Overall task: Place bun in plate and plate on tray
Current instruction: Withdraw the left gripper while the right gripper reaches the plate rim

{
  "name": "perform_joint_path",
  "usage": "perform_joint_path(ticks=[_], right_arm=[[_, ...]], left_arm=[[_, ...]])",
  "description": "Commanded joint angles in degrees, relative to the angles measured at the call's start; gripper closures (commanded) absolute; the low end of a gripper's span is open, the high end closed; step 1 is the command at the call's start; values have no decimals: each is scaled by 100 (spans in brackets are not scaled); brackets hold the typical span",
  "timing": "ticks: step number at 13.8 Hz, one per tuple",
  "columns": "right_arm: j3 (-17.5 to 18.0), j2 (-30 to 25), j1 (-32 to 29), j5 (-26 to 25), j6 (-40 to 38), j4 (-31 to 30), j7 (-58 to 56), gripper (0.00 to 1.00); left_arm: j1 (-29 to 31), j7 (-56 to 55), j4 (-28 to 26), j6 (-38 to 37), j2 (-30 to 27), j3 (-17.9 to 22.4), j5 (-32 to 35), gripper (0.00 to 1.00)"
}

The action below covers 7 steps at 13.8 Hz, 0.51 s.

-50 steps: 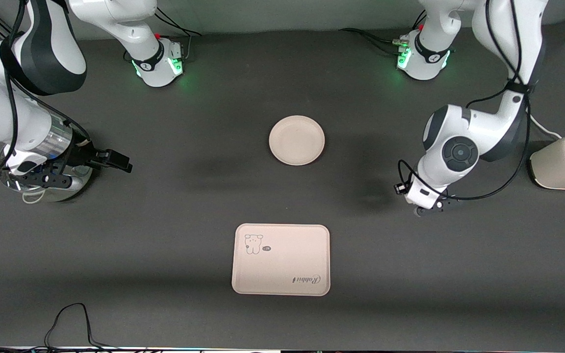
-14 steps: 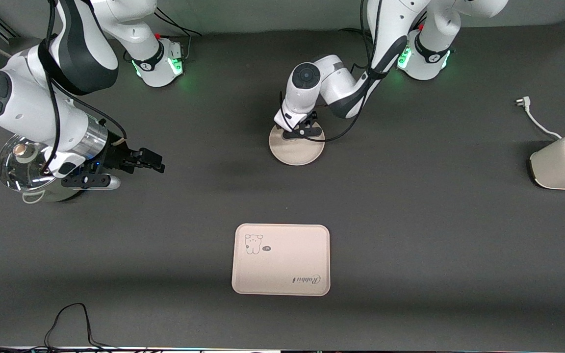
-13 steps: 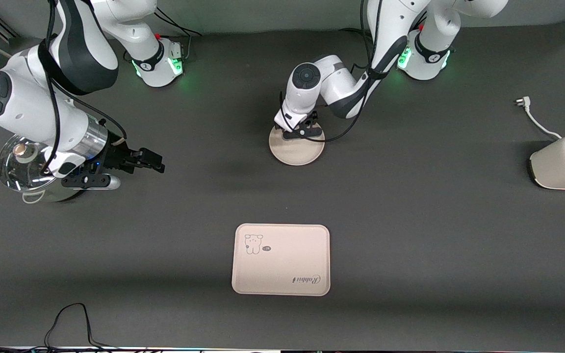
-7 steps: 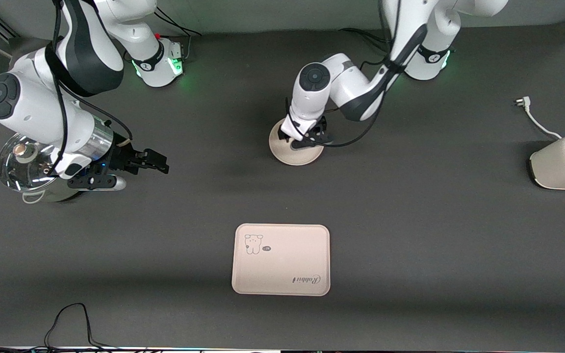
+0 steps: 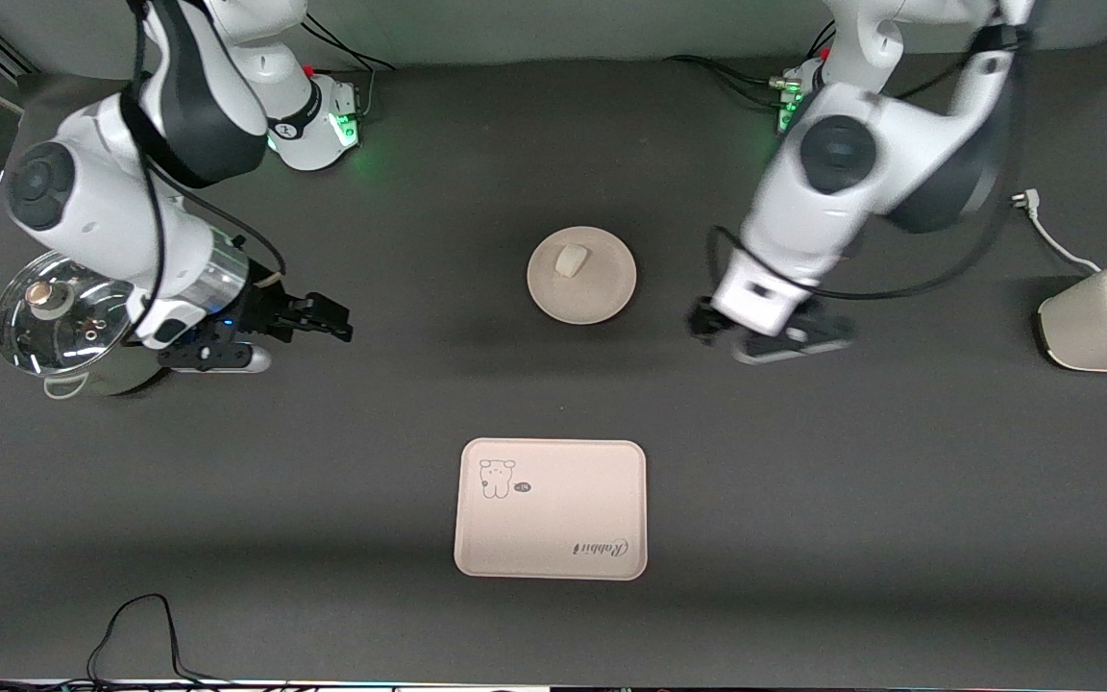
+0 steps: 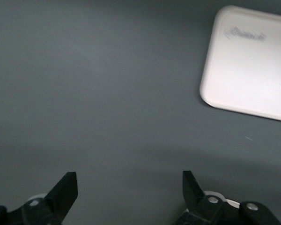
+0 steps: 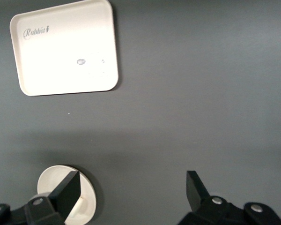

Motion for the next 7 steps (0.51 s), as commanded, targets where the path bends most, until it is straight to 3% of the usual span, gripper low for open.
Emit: perform_joint_path(ticks=[1,2,5,7], right_arm=[[-42,387,549,86,405,-24,233,0],[-51,476,812,86,580,-59,259,0],[-51,547,1287,86,1439,-715,505,0],[-42,783,1718,77,2196,-1112,1065,0]], left_arm=[[-34,1539,-76,-457,-374,1081,-194,0],[88,1822,-15,-685,-436,1259,-159,0],[1132,2052,371,-1380,-533,744,51,0],[1231,2062,731,-1820,-516,716,210,0]])
